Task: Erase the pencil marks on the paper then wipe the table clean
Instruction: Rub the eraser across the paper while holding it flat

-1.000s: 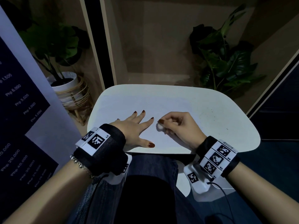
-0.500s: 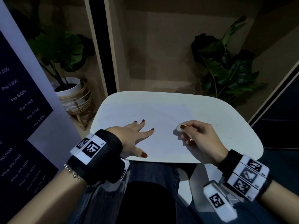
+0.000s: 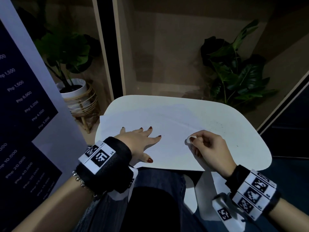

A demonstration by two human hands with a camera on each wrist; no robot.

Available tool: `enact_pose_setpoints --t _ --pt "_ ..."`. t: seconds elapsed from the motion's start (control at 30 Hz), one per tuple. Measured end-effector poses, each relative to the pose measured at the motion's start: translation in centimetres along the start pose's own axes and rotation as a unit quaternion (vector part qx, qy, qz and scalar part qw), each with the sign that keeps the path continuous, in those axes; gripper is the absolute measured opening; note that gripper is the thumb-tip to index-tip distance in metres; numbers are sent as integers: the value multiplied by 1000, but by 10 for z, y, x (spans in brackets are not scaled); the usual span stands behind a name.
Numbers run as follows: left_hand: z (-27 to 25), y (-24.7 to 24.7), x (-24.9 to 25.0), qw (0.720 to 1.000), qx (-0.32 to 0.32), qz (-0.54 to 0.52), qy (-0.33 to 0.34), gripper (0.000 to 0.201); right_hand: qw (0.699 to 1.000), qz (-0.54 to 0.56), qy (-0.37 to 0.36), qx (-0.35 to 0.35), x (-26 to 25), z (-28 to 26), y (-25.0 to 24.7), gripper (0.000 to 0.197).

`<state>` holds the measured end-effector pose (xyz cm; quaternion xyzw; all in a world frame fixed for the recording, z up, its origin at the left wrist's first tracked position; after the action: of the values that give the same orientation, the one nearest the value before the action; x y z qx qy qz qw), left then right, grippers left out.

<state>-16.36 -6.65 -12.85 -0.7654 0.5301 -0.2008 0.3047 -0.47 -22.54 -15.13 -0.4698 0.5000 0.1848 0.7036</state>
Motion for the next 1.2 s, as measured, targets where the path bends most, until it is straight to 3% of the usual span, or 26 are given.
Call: enact_pose_setpoints --t 0.23,0.53,0.67,0.9,1.07,1.2 --pt "7 3 -3 1000 16 -5 -3 81 980 -112 -119 -113 -39 -11 62 7" --pt "8 4 -3 1000 7 -21 -2 82 982 -144 -118 -13 -31 -10 53 16" --pt "7 5 -4 999 11 -30 3 82 968 -185 -161 -61 -42 -15 72 13" --pt "7 3 -2 1000 5 -24 -5 82 975 -184 -114 -42 -28 -2 45 15" --pt "5 3 -2 1000 -5 -18 -10 83 954 -207 -169 -138 -42 1 59 7" --pt "4 2 -2 1000 -7 -14 -13 83 947 -244 -133 -158 -37 9 30 12"
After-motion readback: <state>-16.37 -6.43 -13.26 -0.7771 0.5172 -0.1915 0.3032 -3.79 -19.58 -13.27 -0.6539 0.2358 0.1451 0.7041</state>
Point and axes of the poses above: each hand's wrist, its own z-axis towards the middle knuckle, its own y-axis out of the palm, x = y × z, the point moved 5 cm from there along z, towards the middle knuckle, and after that the axes turned 15 degrees about -x, right-handed, at the moved point
